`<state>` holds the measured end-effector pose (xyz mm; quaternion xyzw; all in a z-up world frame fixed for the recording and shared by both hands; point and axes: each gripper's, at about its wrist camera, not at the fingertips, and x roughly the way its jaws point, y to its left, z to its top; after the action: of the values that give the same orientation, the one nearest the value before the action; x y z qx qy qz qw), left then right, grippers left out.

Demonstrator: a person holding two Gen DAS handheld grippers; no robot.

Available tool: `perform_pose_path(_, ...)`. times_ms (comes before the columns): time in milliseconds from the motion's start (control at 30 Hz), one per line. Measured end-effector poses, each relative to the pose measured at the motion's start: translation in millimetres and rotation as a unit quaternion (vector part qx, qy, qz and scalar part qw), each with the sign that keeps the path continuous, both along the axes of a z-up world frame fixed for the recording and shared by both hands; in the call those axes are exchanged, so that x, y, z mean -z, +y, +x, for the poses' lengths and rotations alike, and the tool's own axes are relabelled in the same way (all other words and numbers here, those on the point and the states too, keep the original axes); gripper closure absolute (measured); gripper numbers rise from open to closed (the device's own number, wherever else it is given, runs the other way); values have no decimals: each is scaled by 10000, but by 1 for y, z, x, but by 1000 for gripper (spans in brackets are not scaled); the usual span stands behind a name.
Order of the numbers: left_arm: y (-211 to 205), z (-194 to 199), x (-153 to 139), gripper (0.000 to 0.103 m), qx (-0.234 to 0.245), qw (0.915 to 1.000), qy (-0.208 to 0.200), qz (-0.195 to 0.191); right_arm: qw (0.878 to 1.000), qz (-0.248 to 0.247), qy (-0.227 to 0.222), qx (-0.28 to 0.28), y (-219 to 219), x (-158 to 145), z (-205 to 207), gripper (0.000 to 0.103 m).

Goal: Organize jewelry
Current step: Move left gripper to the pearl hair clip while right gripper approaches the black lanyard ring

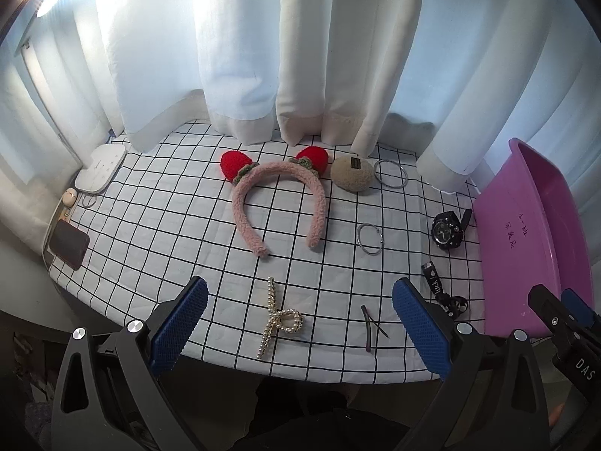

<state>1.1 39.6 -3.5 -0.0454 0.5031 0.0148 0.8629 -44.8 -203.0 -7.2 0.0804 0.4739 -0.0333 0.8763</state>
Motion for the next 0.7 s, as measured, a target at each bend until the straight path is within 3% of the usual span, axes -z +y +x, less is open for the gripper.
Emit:
perform_pose_path(200, 36, -6, 23, 6, -416, 9990, 101, -146, 9996, -4, 178, -218, 2, 25, 0, 9)
perform_pose_path(467, 41, -11, 93, 6, -108, 9987, 490, 61, 9986, 258, 354, -311, -9, 65, -6, 9)
perform_pose_path(700, 32, -9, 146, 6, 175, 9972, 695, -224, 9973, -264, 660, -170, -15, 107, -15, 9)
